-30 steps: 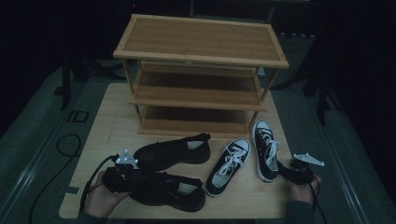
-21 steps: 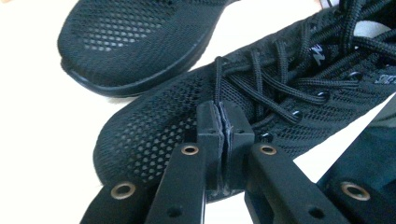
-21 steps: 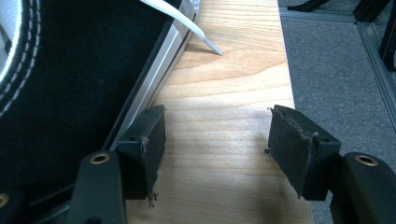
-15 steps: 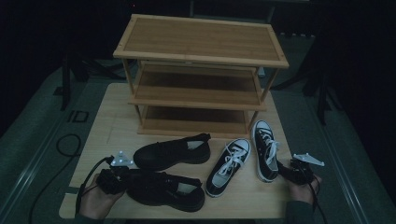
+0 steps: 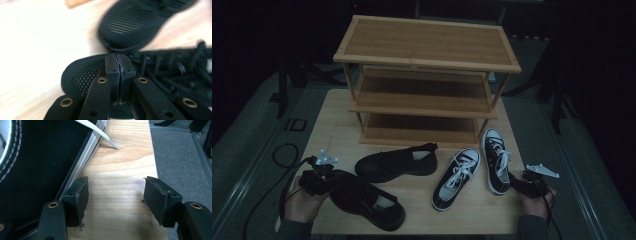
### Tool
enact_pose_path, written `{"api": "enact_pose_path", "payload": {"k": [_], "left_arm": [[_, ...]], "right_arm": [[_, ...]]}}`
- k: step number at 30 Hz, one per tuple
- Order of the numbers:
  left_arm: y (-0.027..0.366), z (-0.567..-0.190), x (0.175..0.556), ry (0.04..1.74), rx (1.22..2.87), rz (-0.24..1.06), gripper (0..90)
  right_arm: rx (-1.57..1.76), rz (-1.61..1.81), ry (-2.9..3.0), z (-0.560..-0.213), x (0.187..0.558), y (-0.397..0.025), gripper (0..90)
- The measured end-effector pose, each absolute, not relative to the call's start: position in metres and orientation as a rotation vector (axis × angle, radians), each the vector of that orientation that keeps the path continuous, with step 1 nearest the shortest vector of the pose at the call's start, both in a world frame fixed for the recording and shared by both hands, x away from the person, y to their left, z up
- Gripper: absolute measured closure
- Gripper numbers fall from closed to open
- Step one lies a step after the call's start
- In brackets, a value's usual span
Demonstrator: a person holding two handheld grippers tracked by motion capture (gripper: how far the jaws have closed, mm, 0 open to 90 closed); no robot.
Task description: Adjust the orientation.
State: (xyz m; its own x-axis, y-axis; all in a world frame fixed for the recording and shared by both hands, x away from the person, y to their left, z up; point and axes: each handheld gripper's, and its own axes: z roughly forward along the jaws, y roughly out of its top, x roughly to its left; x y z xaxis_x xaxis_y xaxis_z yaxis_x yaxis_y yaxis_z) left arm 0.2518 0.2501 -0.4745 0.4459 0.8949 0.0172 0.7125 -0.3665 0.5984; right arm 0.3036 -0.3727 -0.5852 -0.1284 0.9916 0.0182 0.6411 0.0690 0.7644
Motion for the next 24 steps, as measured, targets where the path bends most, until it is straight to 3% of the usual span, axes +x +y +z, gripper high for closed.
{"api": "enact_pose_path", "payload": {"k": [9, 18, 20, 23, 24], "left_arm": [[0.266, -0.467, 0.295, 1.410, 2.161, 0.549, 88.6], [0.267, -0.471, 0.331, 1.434, 2.159, 0.539, 88.0], [0.267, -0.471, 0.329, 1.427, 2.143, 0.512, 83.9], [0.268, -0.469, 0.324, 1.417, 2.117, 0.458, 60.5], [0.267, -0.468, 0.322, 1.415, 2.115, 0.457, 60.5]], "right_arm": [[1.618, 0.867, 1.827, -0.585, 0.304, -0.373, 36.0], [1.618, 0.868, 1.828, -0.585, 0.304, -0.373, 35.9], [1.618, 0.868, 1.828, -0.585, 0.304, -0.373, 35.9], [1.618, 0.868, 1.829, -0.585, 0.304, -0.373, 35.9], [1.618, 0.868, 1.829, -0.585, 0.304, -0.373, 35.9]]}}
